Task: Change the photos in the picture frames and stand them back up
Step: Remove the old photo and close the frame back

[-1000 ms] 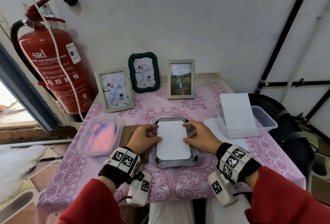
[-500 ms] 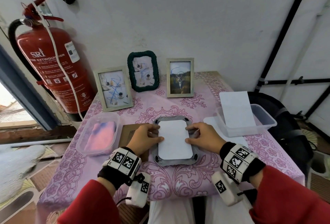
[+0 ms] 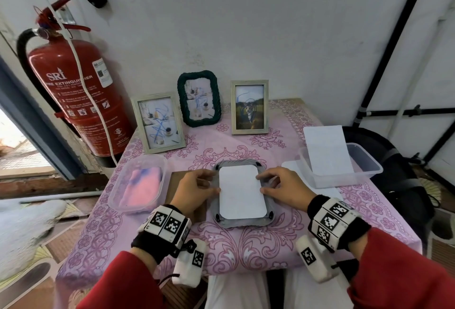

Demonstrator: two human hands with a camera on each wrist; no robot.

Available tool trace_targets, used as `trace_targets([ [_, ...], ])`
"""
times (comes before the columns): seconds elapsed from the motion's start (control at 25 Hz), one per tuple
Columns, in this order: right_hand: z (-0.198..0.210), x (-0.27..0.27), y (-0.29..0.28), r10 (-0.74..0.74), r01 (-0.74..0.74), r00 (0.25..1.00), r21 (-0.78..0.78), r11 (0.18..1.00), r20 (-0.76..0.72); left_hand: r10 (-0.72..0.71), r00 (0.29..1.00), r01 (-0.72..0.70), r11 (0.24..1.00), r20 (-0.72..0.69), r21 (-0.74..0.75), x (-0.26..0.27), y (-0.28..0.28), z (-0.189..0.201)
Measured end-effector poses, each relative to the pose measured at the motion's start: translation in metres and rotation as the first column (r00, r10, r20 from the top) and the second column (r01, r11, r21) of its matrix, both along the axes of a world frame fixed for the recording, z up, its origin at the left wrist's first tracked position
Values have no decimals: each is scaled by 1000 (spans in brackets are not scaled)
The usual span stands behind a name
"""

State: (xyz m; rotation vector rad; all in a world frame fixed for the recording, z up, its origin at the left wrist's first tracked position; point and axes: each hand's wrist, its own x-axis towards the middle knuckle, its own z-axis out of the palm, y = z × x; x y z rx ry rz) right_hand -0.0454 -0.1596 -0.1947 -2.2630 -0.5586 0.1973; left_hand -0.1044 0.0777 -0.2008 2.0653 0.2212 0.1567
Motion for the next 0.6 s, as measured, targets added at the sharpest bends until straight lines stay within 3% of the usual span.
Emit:
trace_targets([
  [0.12, 0, 1, -7, -1, 2, 999, -35, 999, 35, 58, 998, -58, 985, 7, 160, -9, 19, -1],
  [0.24, -1, 0, -11, 36, -38, 999, -62, 997, -33, 114, 988, -64, 916, -103, 396, -20, 31, -2],
  [0.32, -2, -1, -12, 52, -56, 997, -76, 996, -64, 147, 978, -60, 879, -151, 472, -25, 31, -2],
  [0.44, -1, -3, -15, 68, -71, 994, -31, 997, -88, 151, 977, -62, 875, -150, 479, -26, 30, -1],
  [0.6, -1, -6, -19, 57, -57, 993, -3, 998, -101, 220, 970, -172, 920, -101, 352, -23, 24, -1],
])
